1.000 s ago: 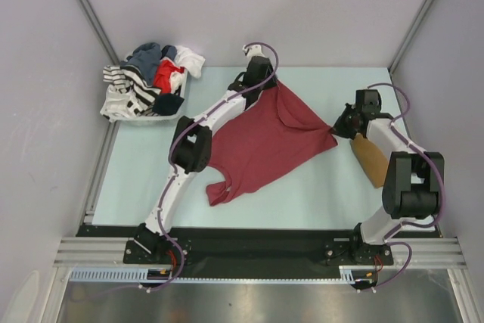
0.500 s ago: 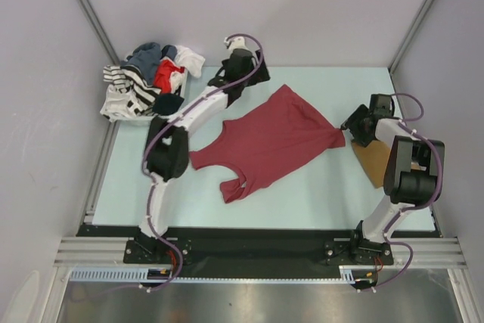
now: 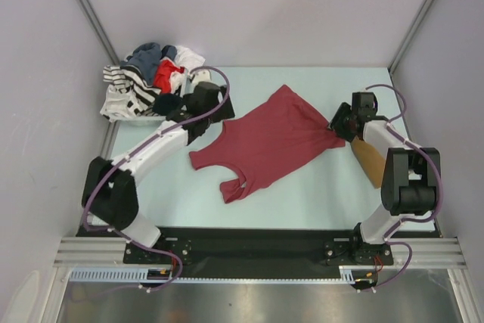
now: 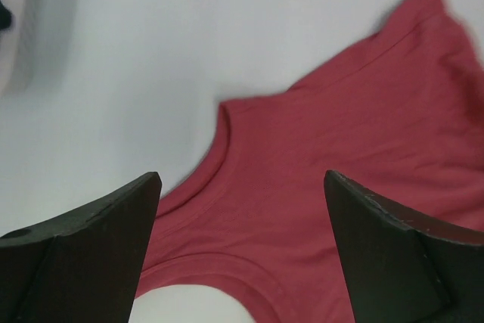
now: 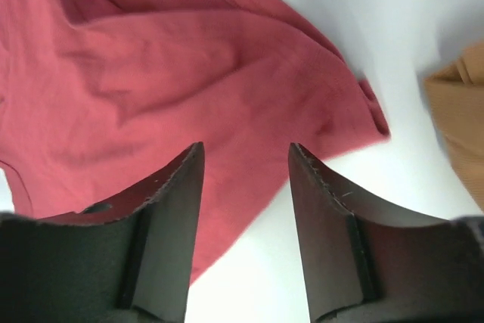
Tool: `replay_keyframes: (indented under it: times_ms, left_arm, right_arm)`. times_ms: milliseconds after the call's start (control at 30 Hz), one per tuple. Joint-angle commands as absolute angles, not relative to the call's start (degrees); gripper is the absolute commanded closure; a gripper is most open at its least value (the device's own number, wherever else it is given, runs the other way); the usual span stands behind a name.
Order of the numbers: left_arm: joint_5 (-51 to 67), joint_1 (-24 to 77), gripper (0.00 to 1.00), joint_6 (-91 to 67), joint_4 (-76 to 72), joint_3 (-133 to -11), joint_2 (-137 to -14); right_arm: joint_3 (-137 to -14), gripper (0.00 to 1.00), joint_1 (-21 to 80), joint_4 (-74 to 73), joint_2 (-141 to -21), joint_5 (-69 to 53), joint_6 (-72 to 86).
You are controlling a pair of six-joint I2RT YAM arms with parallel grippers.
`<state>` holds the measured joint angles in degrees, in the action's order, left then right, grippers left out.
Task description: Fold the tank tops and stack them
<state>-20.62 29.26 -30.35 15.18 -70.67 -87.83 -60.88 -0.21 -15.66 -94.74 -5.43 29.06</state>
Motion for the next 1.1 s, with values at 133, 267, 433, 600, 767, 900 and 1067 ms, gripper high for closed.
replay_keyframes:
  times_ms: [133, 267, 433, 600, 767, 900, 1067]
  left_arm:
    - [-19.86, 28.21, 0.09, -28.56, 18.37, -70.13, -96.06]
    - [-20.65, 27.34, 0.19, -29.00, 20.82, -74.00, -101.24]
    - [-24.16, 27.07, 0.24, -30.41, 20.40, -67.36, -97.32]
    - [-23.38, 26.81, 0.22, -32.78, 17.93, -57.58, -87.38]
    - [-23.64, 25.50, 0.22, -39.18, 18.28, -47.65, -77.36]
    - [-24.61, 22.51, 0.21, -43.06, 16.53, -38.95, -69.36]
    - [-22.50, 18.55, 0.21, -45.78, 15.12, -32.08, -65.83]
  right_arm:
    - [-53.27, 0.52, -0.18, -13.71, -85.36, -3.52, 28.74]
    - [-50.02, 0.54, 3.60, -13.36, -81.57, -2.20, 28.30]
    - [-47.20, 0.56, 7.03, -13.89, -78.58, -1.06, 27.42]
    - [-45.97, 0.53, 7.38, -12.75, -77.52, -0.09, 27.86]
    - [-48.16, 0.39, 7.03, -14.50, -78.75, 4.56, 29.18]
    - [-46.76, 0.29, 3.44, -13.89, -79.89, 5.20, 32.86]
    - [-46.50, 0.49, 0.53, -13.10, -81.65, 7.99, 41.64]
